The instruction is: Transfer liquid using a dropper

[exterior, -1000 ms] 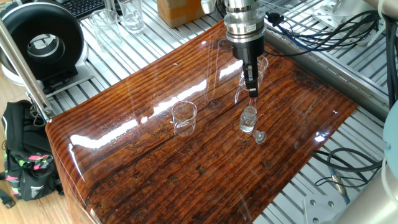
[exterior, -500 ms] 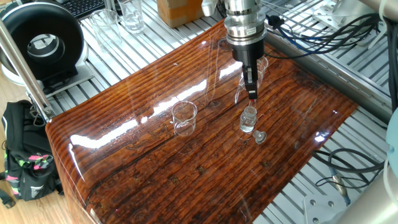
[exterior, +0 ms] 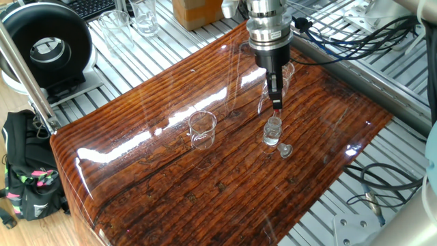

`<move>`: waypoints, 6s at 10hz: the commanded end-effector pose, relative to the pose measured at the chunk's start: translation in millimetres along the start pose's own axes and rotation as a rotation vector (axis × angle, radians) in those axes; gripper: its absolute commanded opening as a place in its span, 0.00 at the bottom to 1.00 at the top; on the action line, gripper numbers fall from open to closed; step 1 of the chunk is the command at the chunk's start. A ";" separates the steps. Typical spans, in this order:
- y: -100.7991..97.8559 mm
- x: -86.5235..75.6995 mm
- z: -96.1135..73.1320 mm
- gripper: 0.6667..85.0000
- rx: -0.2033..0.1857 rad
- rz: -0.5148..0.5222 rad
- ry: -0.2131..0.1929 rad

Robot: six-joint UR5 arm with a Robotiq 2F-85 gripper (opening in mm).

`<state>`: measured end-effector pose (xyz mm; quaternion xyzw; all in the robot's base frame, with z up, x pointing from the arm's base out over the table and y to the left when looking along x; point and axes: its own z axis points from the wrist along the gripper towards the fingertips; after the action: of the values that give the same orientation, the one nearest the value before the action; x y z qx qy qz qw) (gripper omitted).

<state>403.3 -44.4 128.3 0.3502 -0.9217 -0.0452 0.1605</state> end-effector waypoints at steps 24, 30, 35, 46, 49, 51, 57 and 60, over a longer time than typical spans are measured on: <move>1.9 -5.0 -11.6 0.79 0.019 -0.043 -0.053; -11.1 -2.4 -19.3 0.67 0.096 0.020 -0.210; 15.2 5.7 -22.6 0.67 0.025 0.119 -0.309; -7.0 12.8 -7.7 0.64 0.069 0.303 -0.424; 0.6 12.5 -6.5 0.64 0.042 0.315 -0.412; -1.1 10.7 -8.8 0.64 0.047 0.319 -0.409; -4.3 -2.7 -18.0 0.63 0.033 0.428 -0.498; 10.1 40.9 2.0 0.63 0.035 0.437 -0.472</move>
<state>389.0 -56.8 140.8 0.1355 -0.9868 -0.0701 -0.0542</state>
